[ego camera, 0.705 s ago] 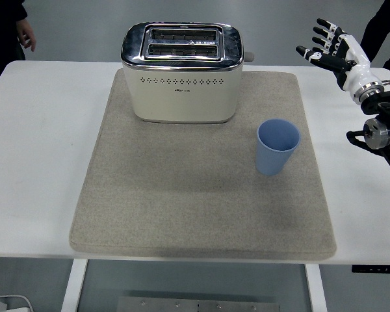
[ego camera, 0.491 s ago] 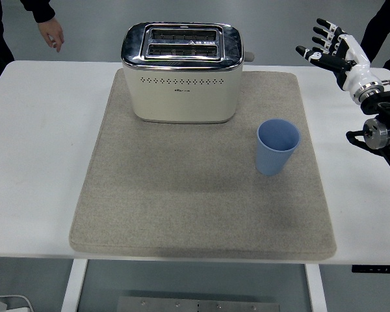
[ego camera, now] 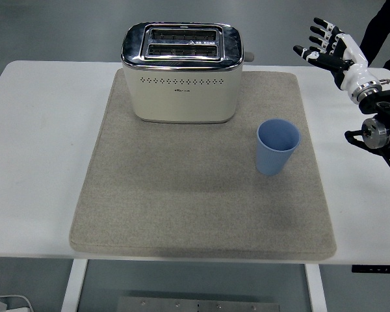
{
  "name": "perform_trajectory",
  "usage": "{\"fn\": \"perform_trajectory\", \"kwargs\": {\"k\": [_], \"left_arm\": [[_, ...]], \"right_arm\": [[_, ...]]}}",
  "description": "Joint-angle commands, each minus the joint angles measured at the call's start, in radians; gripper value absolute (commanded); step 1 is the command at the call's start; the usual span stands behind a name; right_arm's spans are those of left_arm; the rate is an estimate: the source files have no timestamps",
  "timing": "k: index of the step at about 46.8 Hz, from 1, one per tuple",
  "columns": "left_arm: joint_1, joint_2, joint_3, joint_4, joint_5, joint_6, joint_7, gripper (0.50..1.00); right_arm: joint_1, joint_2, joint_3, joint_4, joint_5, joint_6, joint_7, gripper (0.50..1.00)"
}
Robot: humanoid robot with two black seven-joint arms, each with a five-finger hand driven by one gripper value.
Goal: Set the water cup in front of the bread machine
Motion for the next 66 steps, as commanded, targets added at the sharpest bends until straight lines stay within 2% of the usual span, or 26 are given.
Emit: {"fn": "perform_trajectory", "kwargs": {"k": [1,58,62,66], "left_arm": [[-0.001,0.000,0.001,-0.001,0.001,0.000,0.000,1.000],[0.000,0.000,0.001,0.000,0.001,0.000,0.000,1.000],[-0.001,0.000,0.001,-0.001,0.001,0.000,0.000,1.000],[-0.001,0.000,0.001,0.000,0.001,0.000,0.000,1.000]], "right_arm": [[0.000,0.000,0.000,-0.001,0.000,0.002,0.000,0.913],[-0.006,0.001,-0.002,0.002,0.000,0.008,0.012,0.913],[-0.023,-0.014,-0.006,0.016,-0.002,0.019,0.012,0.913],[-0.046,-0.071,-0.018,0.063,-0.006,0.029,0.012,0.913]]}}
